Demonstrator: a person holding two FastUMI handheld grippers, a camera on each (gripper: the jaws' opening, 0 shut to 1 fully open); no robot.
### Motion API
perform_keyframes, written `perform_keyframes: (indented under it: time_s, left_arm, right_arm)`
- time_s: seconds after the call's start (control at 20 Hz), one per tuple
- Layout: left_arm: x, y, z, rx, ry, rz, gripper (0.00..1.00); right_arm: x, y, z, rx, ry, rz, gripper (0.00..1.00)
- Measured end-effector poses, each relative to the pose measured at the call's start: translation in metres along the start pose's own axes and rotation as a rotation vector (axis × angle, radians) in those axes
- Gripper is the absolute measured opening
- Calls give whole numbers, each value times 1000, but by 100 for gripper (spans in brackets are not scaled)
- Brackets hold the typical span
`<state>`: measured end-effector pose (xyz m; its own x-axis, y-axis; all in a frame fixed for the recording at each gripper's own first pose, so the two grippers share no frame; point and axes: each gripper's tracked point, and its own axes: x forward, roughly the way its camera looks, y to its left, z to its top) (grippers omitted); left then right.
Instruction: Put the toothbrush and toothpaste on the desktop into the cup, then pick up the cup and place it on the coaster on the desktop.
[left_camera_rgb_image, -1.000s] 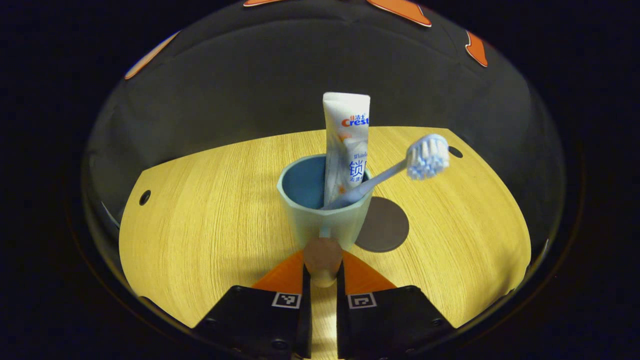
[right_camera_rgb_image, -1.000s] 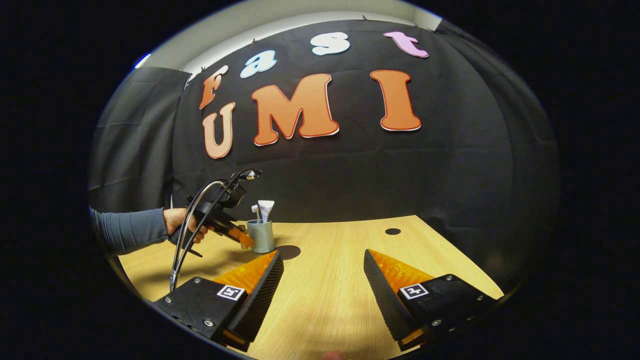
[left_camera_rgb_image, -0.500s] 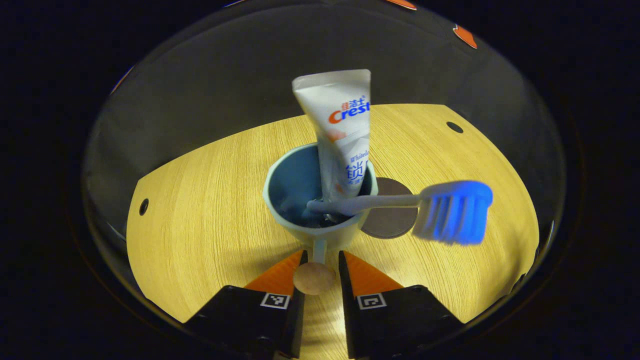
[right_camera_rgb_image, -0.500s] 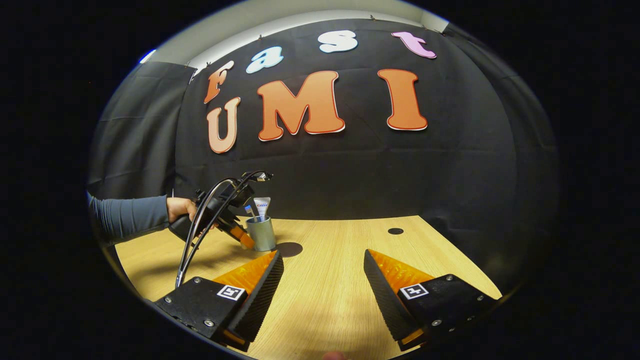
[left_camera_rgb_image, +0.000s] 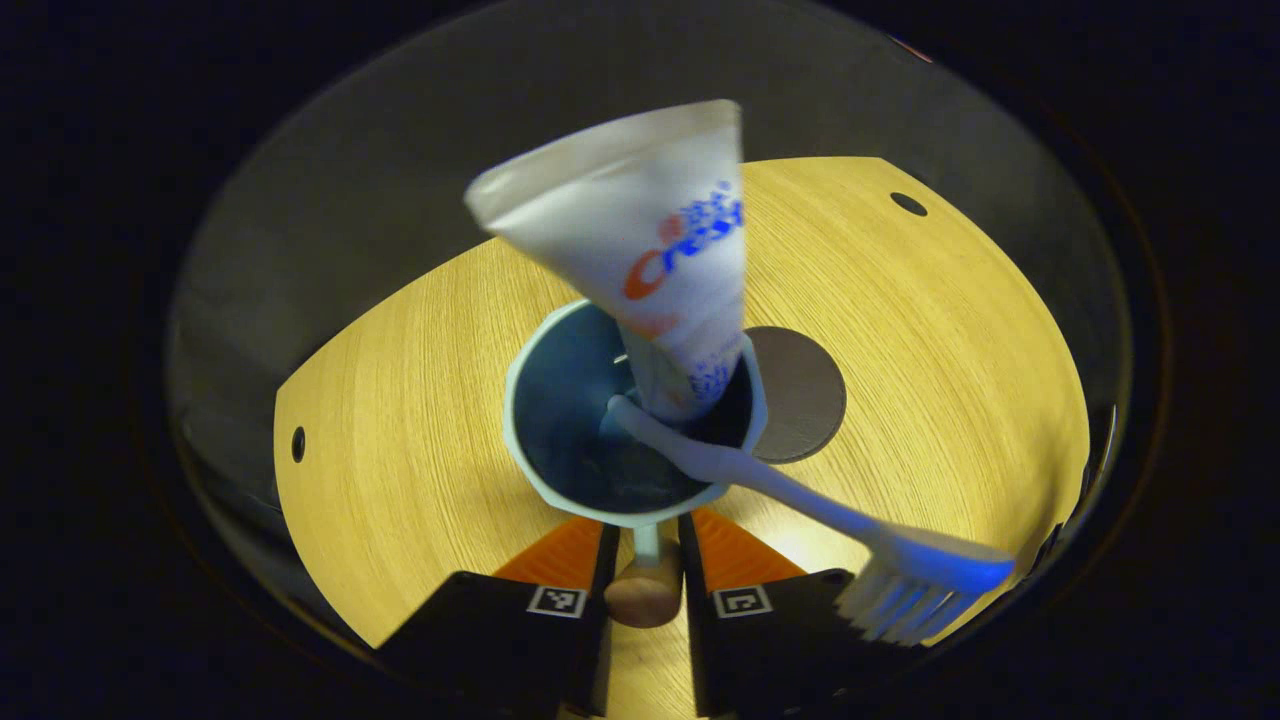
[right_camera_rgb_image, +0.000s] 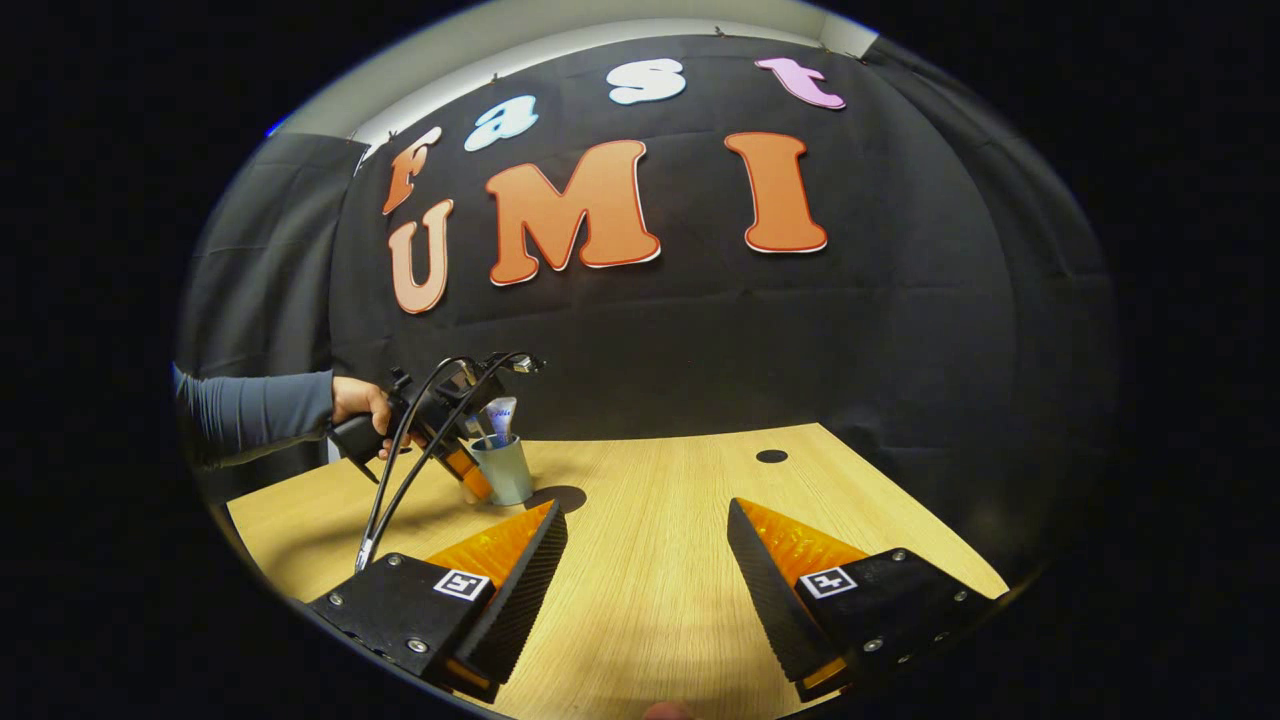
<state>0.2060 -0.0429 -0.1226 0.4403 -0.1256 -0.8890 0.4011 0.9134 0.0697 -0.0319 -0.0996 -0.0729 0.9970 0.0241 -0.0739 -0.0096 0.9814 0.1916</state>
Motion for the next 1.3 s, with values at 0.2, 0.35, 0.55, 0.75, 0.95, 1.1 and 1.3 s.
perform_keyframes:
  time_s: [0.2, 0.35, 0.55, 0.75, 0.95, 1.1, 1.3]
  left_arm:
    - [24, -11, 16, -24, -23, -14, 18]
    - [46, -19, 36, -45, -50, -19, 24]
    - [64, -33, 69, -54, -77, 7, 24]
    - [45, -8, 121, -40, -108, -10, 24]
    - [1, -18, 177, -25, -112, -43, 24]
    - [-5, -4, 235, -25, -107, -66, 24]
    - [37, 7, 232, -28, -83, -93, 24]
  right_arm:
    - [6, 3, -3, 13, 9, 2, 96]
    - [9, 10, -5, -5, 16, 14, 96]
    - [11, 15, -5, -25, 20, 24, 96]
    - [12, 11, -4, -22, 25, 17, 96]
    - [10, 5, -3, -24, 22, 8, 96]
    - [7, 0, -2, -27, 23, -5, 96]
    - [3, -7, -4, -31, 24, -19, 96]
